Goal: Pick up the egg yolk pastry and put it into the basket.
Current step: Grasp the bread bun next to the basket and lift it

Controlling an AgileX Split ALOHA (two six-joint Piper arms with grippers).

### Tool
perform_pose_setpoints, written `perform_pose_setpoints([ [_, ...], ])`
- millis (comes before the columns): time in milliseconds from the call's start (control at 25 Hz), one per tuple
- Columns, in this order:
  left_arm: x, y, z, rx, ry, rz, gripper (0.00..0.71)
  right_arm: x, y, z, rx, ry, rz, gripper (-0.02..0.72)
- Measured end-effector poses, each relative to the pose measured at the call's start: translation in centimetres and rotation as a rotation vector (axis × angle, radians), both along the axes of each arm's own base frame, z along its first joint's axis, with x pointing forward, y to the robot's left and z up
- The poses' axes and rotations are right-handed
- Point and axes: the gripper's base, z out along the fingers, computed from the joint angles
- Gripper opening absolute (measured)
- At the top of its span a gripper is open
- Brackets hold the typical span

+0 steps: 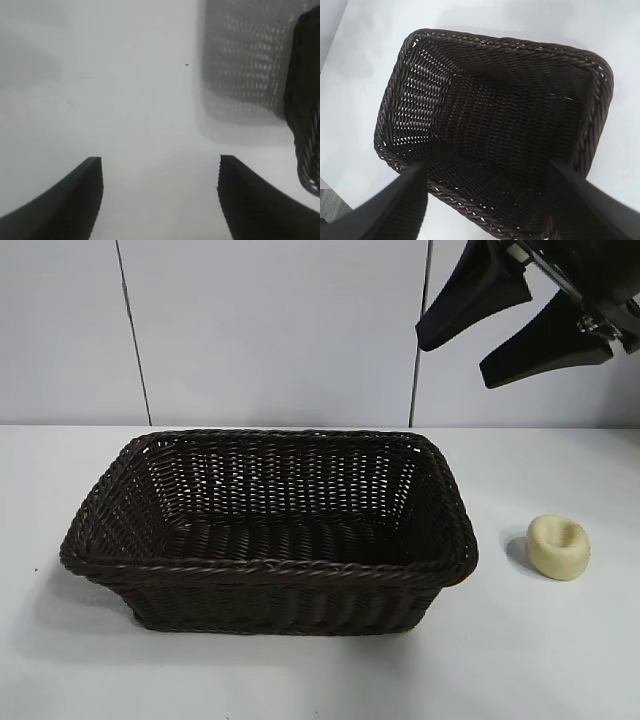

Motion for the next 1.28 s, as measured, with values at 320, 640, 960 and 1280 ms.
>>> perform_pose_setpoints([
  [320, -9.2, 0.4, 1.5, -0.002, -0.065, -0.003, 0.479, -0.1, 0.0, 0.0, 0.0, 0.006, 0.005, 0.489],
  [640, -17.4, 0.7, 0.2, -0.007, -0.202, -0.001, 0.479, -0.2, 0.1, -0.1, 0.001, 0.018, 0.015, 0.489],
  [960, -23.5, 1.0, -2.5, -0.016, -0.363, 0.003, 0.479, -0.2, 0.1, -0.1, 0.001, 0.02, 0.017, 0.489],
  [1280, -25.7, 1.0, -1.9, -0.027, -0.55, 0.005, 0.479, -0.2, 0.1, -0.1, 0.003, 0.024, 0.017, 0.489],
])
